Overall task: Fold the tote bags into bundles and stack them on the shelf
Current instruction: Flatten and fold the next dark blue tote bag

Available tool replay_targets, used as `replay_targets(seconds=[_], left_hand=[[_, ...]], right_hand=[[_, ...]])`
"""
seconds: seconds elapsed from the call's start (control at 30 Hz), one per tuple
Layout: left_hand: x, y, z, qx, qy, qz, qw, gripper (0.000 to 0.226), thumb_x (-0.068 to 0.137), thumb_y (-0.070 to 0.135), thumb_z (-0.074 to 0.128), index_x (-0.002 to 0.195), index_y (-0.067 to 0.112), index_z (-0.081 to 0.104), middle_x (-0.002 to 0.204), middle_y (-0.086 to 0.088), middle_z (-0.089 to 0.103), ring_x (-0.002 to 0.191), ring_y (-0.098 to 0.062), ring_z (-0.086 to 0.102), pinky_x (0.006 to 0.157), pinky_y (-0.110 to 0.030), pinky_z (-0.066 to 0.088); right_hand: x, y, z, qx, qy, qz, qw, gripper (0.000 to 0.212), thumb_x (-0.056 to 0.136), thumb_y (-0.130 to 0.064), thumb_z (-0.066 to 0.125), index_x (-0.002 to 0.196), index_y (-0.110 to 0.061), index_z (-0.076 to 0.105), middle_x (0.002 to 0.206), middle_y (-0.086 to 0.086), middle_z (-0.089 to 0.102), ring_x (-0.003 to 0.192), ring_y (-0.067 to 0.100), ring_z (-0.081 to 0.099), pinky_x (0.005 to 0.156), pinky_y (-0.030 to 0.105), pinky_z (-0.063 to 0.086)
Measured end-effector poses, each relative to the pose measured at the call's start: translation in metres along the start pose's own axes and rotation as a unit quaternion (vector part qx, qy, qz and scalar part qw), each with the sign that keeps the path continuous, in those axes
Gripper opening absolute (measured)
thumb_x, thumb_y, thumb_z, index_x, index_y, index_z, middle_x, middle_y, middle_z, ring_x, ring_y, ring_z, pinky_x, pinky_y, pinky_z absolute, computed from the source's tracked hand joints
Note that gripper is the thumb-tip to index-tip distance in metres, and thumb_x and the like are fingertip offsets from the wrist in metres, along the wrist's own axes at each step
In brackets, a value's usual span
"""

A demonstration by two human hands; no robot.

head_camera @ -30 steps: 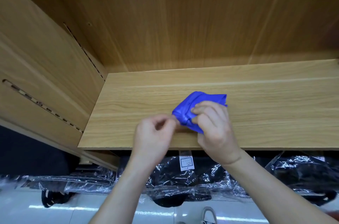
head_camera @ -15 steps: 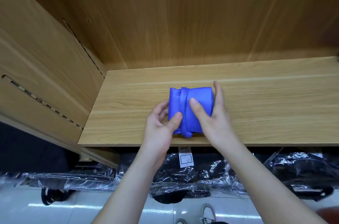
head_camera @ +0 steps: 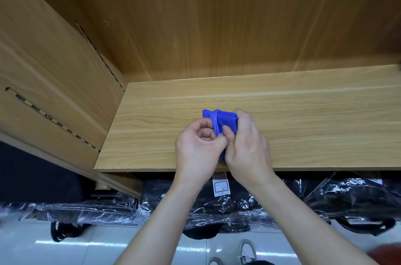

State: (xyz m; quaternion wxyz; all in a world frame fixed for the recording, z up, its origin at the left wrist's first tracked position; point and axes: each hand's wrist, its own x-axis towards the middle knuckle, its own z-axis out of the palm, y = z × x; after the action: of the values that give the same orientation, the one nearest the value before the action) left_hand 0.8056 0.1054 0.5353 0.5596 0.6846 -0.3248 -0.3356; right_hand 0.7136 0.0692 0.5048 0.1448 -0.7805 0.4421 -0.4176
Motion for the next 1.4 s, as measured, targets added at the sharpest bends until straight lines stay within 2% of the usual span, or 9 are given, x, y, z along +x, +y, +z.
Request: replay_targets(seconds=[0.2, 0.3, 0.43, 0.57, 0.63, 0.9, 1.07, 1.23, 1.4], left_hand=[[0.008, 0.019, 0.000, 0.127, -0.059, 0.090, 0.986, 0.009, 0.063, 0.016, 0.064, 0.070, 0.019, 0.063, 0.053, 0.013, 0.052, 0.051, -0.008, 0.045, 0.056, -0.029, 0.044], [0.008, 0.014, -0.003, 0.170, -0.095, 0.138, 0.971, 0.012, 0.065, 0.023, 0.062, 0.076, 0.020, 0.063, 0.057, 0.013, 0.049, 0.054, -0.007, 0.044, 0.060, -0.031, 0.045], [0.012, 0.002, -0.009, 0.255, -0.062, 0.256, 0.930, 0.029, 0.082, 0.035, 0.061, 0.110, 0.030, 0.066, 0.091, 0.009, 0.044, 0.089, -0.009, 0.045, 0.085, -0.015, 0.036], [0.008, 0.000, -0.011, 0.034, -0.031, 0.066, 0.997, 0.032, 0.086, 0.023, 0.071, 0.113, 0.028, 0.056, 0.102, 0.004, 0.060, 0.090, -0.006, 0.056, 0.080, -0.014, 0.045], [0.009, -0.001, -0.012, -0.121, -0.070, -0.046, 0.989, 0.028, 0.080, 0.015, 0.075, 0.105, 0.015, 0.062, 0.096, -0.007, 0.072, 0.085, -0.016, 0.064, 0.076, -0.024, 0.053], [-0.013, -0.007, -0.004, -0.115, -0.098, 0.009, 0.988, 0.021, 0.078, 0.000, 0.075, 0.096, -0.001, 0.065, 0.082, -0.001, 0.075, 0.075, -0.010, 0.068, 0.067, -0.020, 0.052], [-0.017, -0.005, -0.021, -0.050, -0.200, 0.003, 0.979, 0.051, 0.069, 0.026, 0.080, 0.115, 0.017, 0.060, 0.098, 0.000, 0.075, 0.087, -0.013, 0.071, 0.074, -0.025, 0.056], [-0.009, 0.020, -0.028, -0.062, -0.232, 0.039, 0.970, 0.035, 0.077, 0.035, 0.076, 0.102, 0.012, 0.068, 0.083, 0.004, 0.071, 0.072, -0.004, 0.063, 0.065, -0.015, 0.049], [-0.015, 0.015, -0.011, -0.117, -0.196, 0.035, 0.973, 0.023, 0.078, 0.028, 0.077, 0.088, 0.008, 0.071, 0.078, -0.002, 0.072, 0.069, -0.011, 0.061, 0.061, -0.022, 0.050]], right_hand=[[-0.004, 0.000, 0.000, -0.001, -0.031, 0.013, 0.999, 0.040, 0.079, -0.025, 0.035, 0.117, -0.015, 0.036, 0.097, 0.014, 0.057, 0.065, 0.038, 0.056, 0.053, 0.029, 0.028], [-0.008, 0.003, 0.001, 0.050, -0.057, 0.026, 0.997, 0.037, 0.085, -0.029, 0.031, 0.118, -0.013, 0.038, 0.103, 0.011, 0.058, 0.077, 0.036, 0.057, 0.057, 0.035, 0.038], [0.002, 0.002, -0.001, 0.257, 0.015, 0.198, 0.946, 0.007, 0.099, -0.024, 0.042, 0.104, -0.022, 0.037, 0.092, -0.008, 0.056, 0.078, -0.004, 0.053, 0.071, 0.022, 0.039], [0.014, -0.001, -0.002, 0.330, 0.088, 0.282, 0.896, 0.006, 0.101, -0.024, 0.044, 0.104, -0.020, 0.041, 0.088, -0.016, 0.055, 0.077, -0.002, 0.053, 0.079, 0.028, 0.045], [0.013, -0.005, -0.001, 0.332, 0.108, 0.288, 0.892, 0.009, 0.102, -0.026, 0.044, 0.108, -0.019, 0.041, 0.089, -0.016, 0.055, 0.080, 0.001, 0.053, 0.080, 0.028, 0.046], [0.007, -0.013, 0.000, 0.290, 0.198, 0.332, 0.875, 0.014, 0.104, -0.026, 0.037, 0.095, -0.018, 0.043, 0.081, -0.013, 0.052, 0.069, -0.007, 0.048, 0.067, 0.015, 0.038], [0.003, 0.001, -0.023, 0.228, 0.105, 0.203, 0.946, 0.027, 0.104, -0.024, 0.039, 0.085, -0.009, 0.050, 0.066, -0.009, 0.051, 0.061, -0.002, 0.047, 0.059, 0.015, 0.037], [0.001, -0.005, -0.053, 0.116, -0.076, 0.032, 0.990, 0.041, 0.101, -0.043, 0.032, 0.103, -0.012, 0.059, 0.083, 0.005, 0.068, 0.078, 0.026, 0.063, 0.072, 0.042, 0.046], [-0.007, -0.006, -0.086, 0.195, -0.134, 0.159, 0.958, 0.039, 0.084, -0.065, 0.055, 0.108, -0.034, 0.056, 0.085, -0.011, 0.069, 0.075, 0.005, 0.062, 0.073, 0.024, 0.050]])
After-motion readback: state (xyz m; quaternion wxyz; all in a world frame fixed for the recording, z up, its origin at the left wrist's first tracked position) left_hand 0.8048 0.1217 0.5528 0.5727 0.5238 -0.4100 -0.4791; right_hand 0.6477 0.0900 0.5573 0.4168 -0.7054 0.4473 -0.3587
